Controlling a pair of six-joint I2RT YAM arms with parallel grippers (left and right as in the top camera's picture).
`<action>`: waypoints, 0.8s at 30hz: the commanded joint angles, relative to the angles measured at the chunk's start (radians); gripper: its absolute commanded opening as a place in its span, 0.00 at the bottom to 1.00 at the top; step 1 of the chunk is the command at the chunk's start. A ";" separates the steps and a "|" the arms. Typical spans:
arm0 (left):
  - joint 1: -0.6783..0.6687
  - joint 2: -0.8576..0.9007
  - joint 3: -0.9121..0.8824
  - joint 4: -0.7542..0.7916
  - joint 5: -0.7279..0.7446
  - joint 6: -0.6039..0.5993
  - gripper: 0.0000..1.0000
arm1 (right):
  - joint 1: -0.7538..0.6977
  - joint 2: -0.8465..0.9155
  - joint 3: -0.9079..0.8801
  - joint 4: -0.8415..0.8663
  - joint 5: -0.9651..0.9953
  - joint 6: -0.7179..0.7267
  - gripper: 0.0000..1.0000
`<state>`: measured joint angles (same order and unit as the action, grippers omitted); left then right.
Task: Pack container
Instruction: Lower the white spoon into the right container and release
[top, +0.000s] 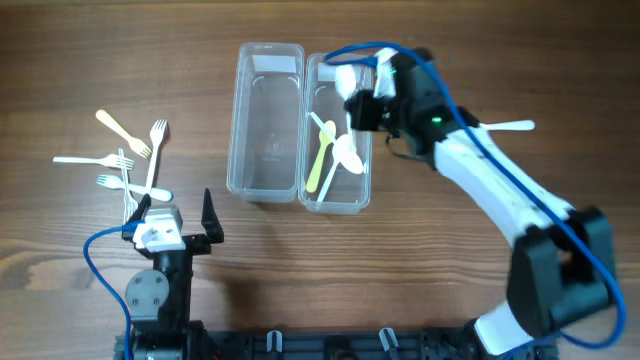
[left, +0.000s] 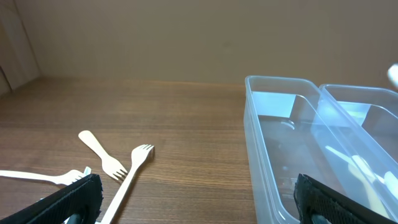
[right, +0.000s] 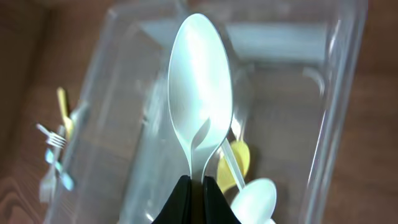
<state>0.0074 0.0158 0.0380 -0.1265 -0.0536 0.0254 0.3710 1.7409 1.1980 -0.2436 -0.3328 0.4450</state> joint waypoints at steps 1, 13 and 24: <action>-0.006 -0.003 -0.006 0.003 0.012 0.016 1.00 | 0.021 0.034 0.006 0.027 -0.010 0.024 0.11; -0.006 -0.003 -0.006 0.003 0.012 0.016 1.00 | -0.231 -0.706 0.164 -0.060 0.313 -0.002 1.00; -0.006 -0.003 -0.006 0.003 0.012 0.016 1.00 | -0.510 -0.369 0.142 -0.394 0.543 0.154 0.99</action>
<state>0.0074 0.0158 0.0380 -0.1265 -0.0536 0.0254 -0.1276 1.2049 1.3590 -0.6285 0.1791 0.4858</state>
